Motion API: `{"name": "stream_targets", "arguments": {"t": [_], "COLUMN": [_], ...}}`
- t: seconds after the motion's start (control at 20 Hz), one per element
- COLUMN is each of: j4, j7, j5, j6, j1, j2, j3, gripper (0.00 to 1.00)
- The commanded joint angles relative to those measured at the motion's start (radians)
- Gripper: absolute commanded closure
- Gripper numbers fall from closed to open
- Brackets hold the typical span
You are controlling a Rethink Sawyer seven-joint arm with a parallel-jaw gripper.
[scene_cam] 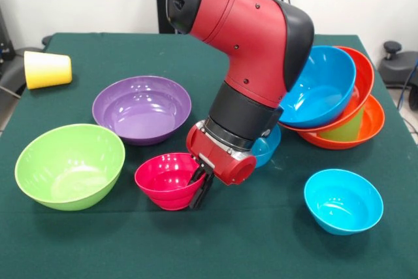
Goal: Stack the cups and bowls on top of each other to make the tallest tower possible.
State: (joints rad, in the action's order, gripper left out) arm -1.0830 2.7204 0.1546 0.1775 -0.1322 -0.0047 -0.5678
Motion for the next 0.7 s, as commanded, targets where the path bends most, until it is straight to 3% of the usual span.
{"name": "stream_targets", "arguments": {"t": [0.05, 0.7], "j4": [-0.021, -0.028], "j7": [0.012, 0.021], "j5": [-0.024, -0.019], "j6": [0.031, 0.050], "j1": [0.016, 0.004], "j2": [0.029, 0.023], "j3": [0.150, 0.132], "gripper": [1.00, 1.00]}}
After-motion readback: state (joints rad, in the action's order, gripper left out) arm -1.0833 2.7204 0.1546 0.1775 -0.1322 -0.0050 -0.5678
